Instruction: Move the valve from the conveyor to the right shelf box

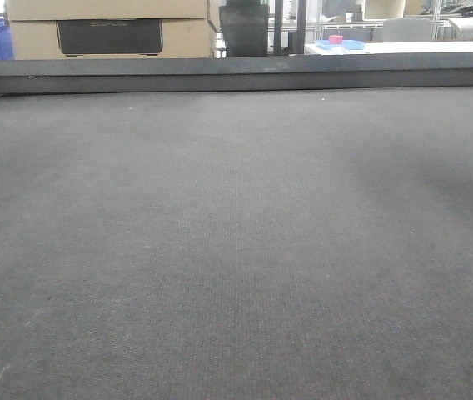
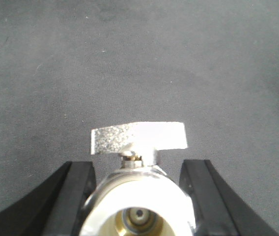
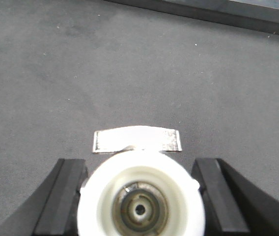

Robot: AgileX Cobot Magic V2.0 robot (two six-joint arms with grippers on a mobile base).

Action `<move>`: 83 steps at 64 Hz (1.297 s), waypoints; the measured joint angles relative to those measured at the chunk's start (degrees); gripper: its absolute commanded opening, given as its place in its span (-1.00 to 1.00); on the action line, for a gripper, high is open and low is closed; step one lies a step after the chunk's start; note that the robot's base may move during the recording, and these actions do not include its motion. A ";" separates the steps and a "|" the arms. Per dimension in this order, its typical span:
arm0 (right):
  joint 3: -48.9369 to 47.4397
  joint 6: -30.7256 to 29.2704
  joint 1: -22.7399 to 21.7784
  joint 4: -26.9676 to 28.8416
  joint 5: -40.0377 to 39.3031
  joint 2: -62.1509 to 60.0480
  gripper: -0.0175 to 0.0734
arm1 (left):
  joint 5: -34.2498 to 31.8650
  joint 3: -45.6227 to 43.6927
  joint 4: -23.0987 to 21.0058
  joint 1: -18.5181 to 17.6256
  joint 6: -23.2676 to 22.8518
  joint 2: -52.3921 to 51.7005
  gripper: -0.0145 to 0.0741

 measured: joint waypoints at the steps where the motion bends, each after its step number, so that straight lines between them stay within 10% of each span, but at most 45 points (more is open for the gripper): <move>1: 0.00 0.00 0.00 0.00 0.00 0.00 -0.95 | 0.00 0.00 0.00 0.00 0.00 0.00 -0.92; 83: 0.00 0.00 0.00 0.35 -0.40 0.33 -0.95 | -0.13 -0.13 0.28 0.00 0.00 0.00 -0.92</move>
